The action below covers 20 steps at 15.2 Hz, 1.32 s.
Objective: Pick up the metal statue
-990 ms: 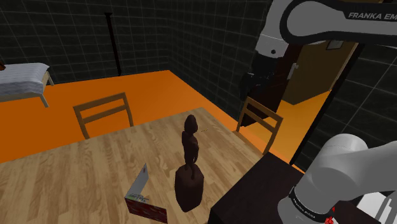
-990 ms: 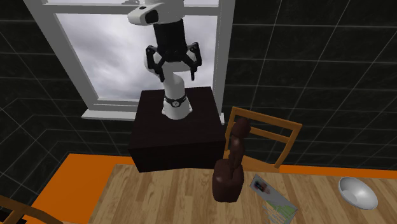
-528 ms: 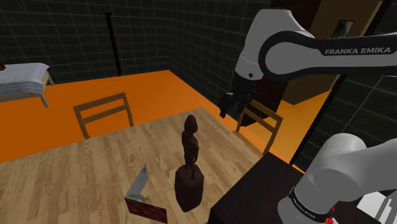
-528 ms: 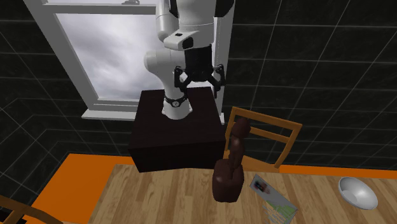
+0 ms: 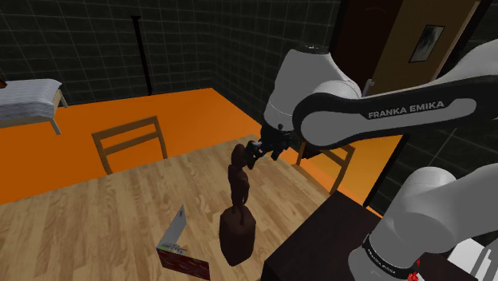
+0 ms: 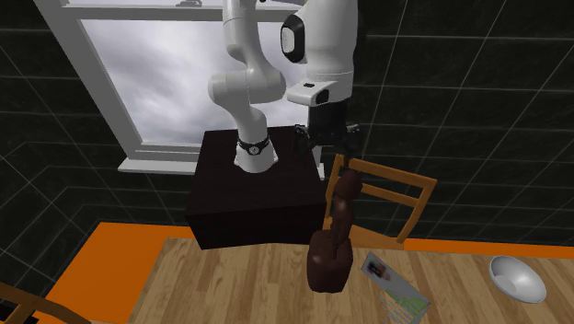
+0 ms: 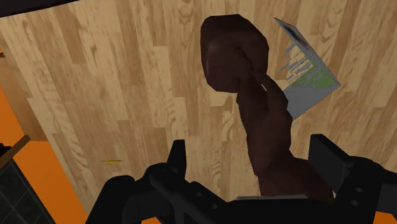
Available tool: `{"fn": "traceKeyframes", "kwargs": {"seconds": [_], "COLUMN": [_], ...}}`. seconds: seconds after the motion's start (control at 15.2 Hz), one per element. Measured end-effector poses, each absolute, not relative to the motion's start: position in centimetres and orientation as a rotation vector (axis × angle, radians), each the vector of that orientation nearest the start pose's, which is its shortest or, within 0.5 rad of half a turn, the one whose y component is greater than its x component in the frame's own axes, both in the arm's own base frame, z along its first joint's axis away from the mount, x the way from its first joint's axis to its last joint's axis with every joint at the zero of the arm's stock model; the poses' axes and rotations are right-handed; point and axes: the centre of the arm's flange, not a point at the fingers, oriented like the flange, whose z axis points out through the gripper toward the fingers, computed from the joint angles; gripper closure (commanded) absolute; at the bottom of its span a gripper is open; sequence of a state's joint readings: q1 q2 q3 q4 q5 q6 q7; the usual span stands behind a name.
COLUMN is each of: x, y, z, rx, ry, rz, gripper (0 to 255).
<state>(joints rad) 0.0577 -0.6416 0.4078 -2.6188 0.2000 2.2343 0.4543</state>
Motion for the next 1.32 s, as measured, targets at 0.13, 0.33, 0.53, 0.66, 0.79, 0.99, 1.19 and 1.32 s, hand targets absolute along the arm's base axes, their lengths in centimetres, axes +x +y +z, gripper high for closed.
{"fn": "traceKeyframes", "kwargs": {"seconds": [0.13,0.33,0.53,0.66,0.79,0.99,1.19,1.32], "x": [34.1,34.7,34.7,34.8,34.8,34.8,34.8,34.8], "y": [19.6,22.0,22.4,22.4,22.5,22.4,22.4,22.4], "z": [44.0,42.0,40.5,39.4,38.4,38.1,38.1,38.1], "rx": [-3.084,-3.084,-3.082,-3.082,-3.082,-3.081,-3.081,-3.081], "ry": [0.221,0.221,0.221,0.221,0.221,0.220,0.219,0.219], "rz": [-0.397,-0.429,-0.434,-0.434,-0.434,-0.435,-0.437,-0.437], "gripper": [0,0,0,0,0,255,255,255]}}
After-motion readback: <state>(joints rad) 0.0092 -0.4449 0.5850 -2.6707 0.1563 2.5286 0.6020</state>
